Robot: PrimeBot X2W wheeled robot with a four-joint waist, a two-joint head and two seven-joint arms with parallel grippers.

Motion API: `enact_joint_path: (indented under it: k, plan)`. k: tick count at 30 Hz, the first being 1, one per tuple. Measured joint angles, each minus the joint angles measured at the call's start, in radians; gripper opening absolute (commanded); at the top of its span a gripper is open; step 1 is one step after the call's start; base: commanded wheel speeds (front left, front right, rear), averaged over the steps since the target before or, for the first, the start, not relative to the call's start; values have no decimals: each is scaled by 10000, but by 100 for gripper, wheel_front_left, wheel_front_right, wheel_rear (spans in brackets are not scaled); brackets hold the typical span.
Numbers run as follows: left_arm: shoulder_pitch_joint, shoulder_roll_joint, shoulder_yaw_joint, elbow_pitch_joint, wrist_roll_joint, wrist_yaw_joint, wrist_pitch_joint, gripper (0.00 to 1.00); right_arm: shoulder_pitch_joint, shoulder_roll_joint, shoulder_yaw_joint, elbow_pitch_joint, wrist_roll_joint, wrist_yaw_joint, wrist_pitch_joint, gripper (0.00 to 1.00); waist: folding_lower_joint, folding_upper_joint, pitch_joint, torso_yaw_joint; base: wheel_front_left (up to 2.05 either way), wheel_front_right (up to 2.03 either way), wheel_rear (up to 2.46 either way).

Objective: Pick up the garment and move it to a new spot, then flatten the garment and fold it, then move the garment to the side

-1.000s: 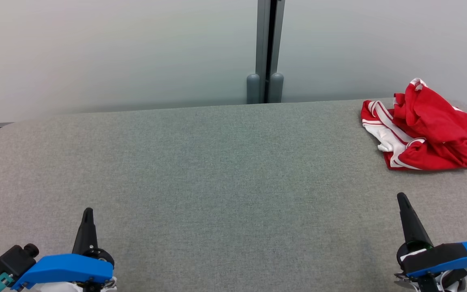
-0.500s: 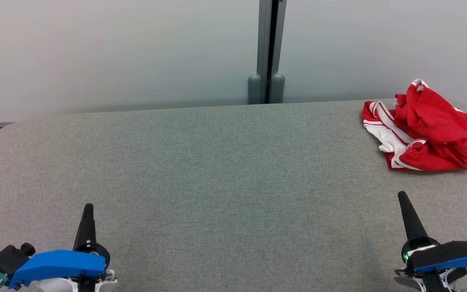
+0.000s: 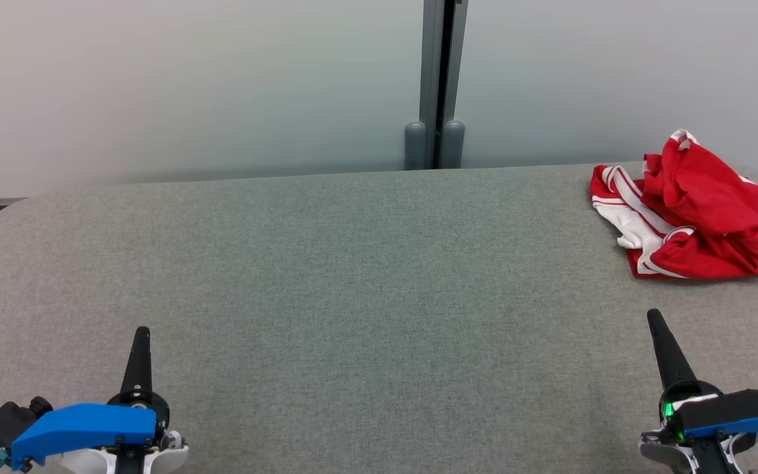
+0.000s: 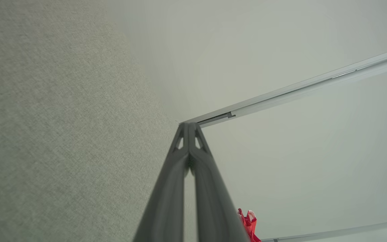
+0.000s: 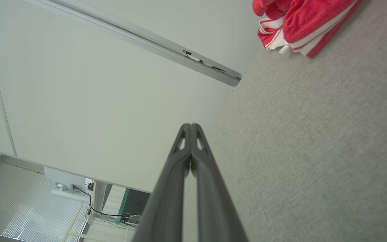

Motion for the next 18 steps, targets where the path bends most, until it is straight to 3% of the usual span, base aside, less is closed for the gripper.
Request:
enact_joint_path:
  k: [18]
  plan:
    - [-215,-157,263,81,-1459,-236,332,0,-140,0,-40,171,1605,0,201,0,0,0,-22,51,0,0,0]
